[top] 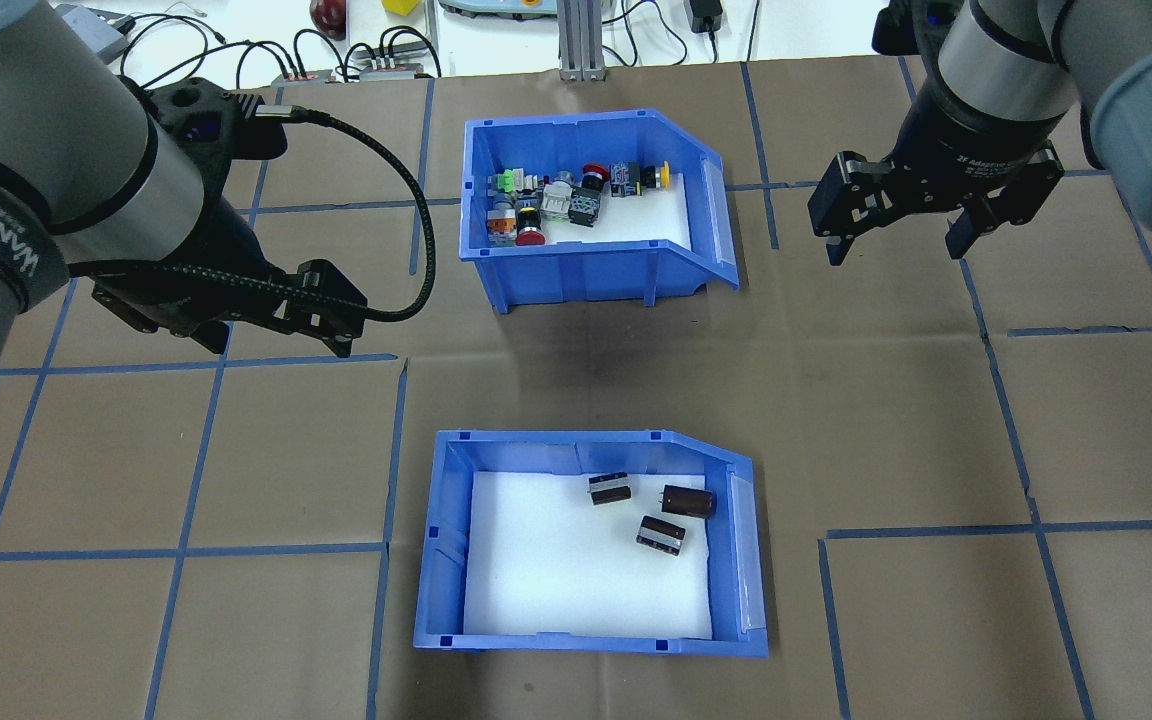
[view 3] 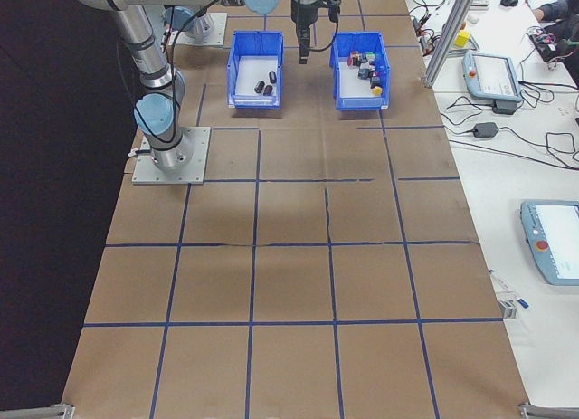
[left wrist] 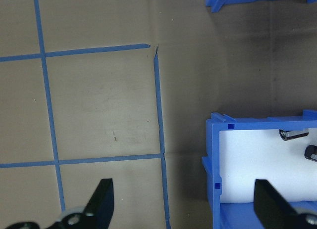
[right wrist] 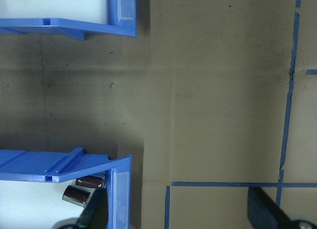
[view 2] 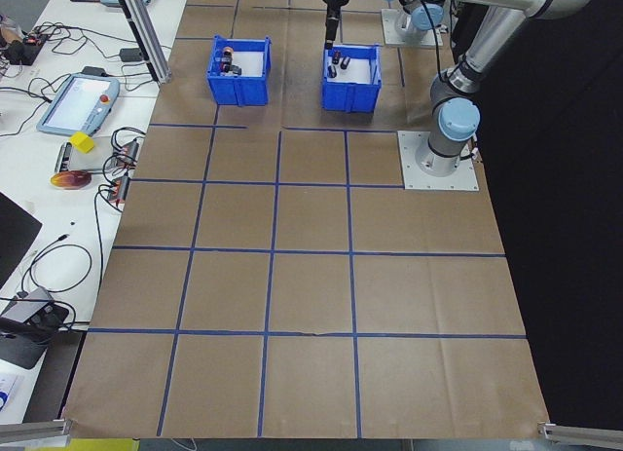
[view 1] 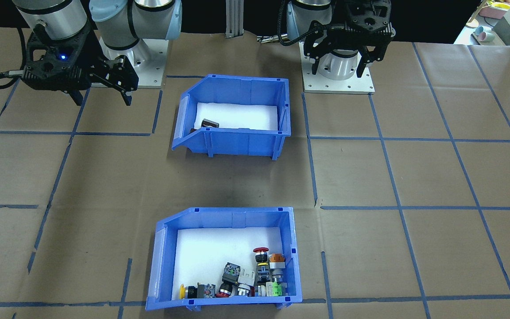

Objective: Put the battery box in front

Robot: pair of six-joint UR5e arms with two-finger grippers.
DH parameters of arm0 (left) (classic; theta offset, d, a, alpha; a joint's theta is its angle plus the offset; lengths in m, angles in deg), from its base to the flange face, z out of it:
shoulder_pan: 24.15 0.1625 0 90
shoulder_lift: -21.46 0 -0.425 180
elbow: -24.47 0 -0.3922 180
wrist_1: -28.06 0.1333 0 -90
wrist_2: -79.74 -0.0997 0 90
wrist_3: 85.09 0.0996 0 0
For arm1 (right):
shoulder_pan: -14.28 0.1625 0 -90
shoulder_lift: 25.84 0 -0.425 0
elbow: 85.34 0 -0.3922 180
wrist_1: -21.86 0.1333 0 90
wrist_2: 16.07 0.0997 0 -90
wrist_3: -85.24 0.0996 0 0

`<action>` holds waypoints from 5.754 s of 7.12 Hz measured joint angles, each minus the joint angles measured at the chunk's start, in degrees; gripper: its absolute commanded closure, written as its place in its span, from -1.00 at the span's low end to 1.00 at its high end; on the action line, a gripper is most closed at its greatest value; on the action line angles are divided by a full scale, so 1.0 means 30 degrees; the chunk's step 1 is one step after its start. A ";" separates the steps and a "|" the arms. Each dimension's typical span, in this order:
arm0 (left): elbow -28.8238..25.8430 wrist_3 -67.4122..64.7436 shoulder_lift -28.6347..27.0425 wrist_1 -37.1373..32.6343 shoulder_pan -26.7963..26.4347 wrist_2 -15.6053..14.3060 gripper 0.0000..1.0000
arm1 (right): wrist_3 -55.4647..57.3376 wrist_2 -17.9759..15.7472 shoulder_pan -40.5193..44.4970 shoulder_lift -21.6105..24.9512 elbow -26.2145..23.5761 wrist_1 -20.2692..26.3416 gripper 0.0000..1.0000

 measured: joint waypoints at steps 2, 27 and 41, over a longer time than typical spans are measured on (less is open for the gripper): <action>0.0183 -0.0011 0.0075 0.0000 0.0000 -0.0050 -0.98 | -0.0019 0.0003 0.0000 0.0000 -0.0008 0.0018 -1.00; 1.0688 -3.6868 0.4714 0.4170 -0.4540 0.3191 -0.98 | -2.1675 -0.0047 0.6038 -1.0006 0.8062 -0.0817 -1.00; 1.1259 -4.1050 -0.1869 1.1297 -1.0605 0.3471 1.00 | -2.2268 -0.2042 0.8272 -1.3346 0.6638 -0.5750 0.89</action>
